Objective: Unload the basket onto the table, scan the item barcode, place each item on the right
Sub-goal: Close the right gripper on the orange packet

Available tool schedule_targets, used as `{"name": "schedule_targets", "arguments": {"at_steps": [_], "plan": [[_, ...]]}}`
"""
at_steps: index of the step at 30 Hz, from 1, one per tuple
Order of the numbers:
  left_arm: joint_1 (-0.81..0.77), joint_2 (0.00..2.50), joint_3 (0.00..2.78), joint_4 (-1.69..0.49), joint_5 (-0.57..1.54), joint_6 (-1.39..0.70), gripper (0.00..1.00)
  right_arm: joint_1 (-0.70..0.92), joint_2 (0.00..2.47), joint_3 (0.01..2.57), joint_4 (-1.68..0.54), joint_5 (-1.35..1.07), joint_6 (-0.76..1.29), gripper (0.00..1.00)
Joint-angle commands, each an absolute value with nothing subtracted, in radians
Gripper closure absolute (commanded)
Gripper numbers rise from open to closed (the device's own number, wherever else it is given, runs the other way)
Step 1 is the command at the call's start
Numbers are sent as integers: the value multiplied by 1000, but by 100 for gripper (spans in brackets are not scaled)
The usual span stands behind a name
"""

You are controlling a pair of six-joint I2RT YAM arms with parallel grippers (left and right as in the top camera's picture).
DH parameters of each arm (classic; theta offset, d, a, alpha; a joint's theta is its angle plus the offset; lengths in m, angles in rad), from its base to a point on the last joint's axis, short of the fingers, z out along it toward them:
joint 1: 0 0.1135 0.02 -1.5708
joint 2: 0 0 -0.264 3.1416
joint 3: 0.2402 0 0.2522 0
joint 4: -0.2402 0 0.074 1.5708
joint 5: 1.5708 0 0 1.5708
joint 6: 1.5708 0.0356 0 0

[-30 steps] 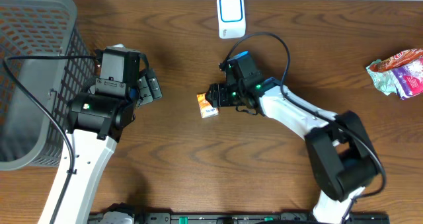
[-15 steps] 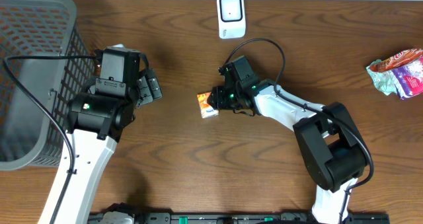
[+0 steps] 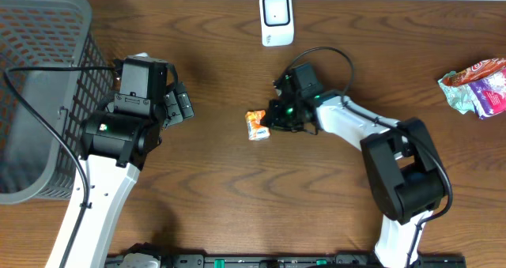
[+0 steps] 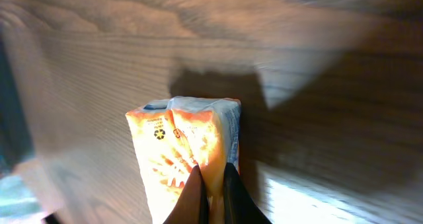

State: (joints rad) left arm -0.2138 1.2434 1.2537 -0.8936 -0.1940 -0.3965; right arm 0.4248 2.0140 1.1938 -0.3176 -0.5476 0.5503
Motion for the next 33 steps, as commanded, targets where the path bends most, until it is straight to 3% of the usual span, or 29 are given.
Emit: {"name": "schedule_targets", "arguments": {"at_steps": [1, 9, 10, 11, 15, 17, 21, 26, 33], "plan": [[-212, 1235, 1261, -897, -214, -405, 2, 392, 2039, 1180, -331, -643, 534, 99], [-212, 1235, 1261, -897, -214, -405, 2, 387, 2039, 1180, -416, -558, 500, 99], [-212, 1235, 1261, -897, -214, -405, 2, 387, 2039, 1180, -420, -550, 500, 94], [-212, 1235, 1261, -897, -214, -405, 2, 387, 2039, 1180, -419, -548, 500, 80], [-212, 1235, 1261, -897, -214, -405, 2, 389, 2039, 1180, -415, -548, 500, 60], [-212, 1235, 1261, -897, -214, -405, 2, 389, 2039, 1180, -413, -548, 500, 55], [-212, 1235, 1261, -897, -214, -405, 2, 390, 2039, 1180, -408, -552, 501, 54], [-212, 1235, 1261, -897, -214, -405, 2, 397, 2039, 1180, -382, -592, 521, 61], [-212, 1235, 1261, -897, -214, -405, 2, 409, 2050, 1180, -369, -611, 536, 62]]}}
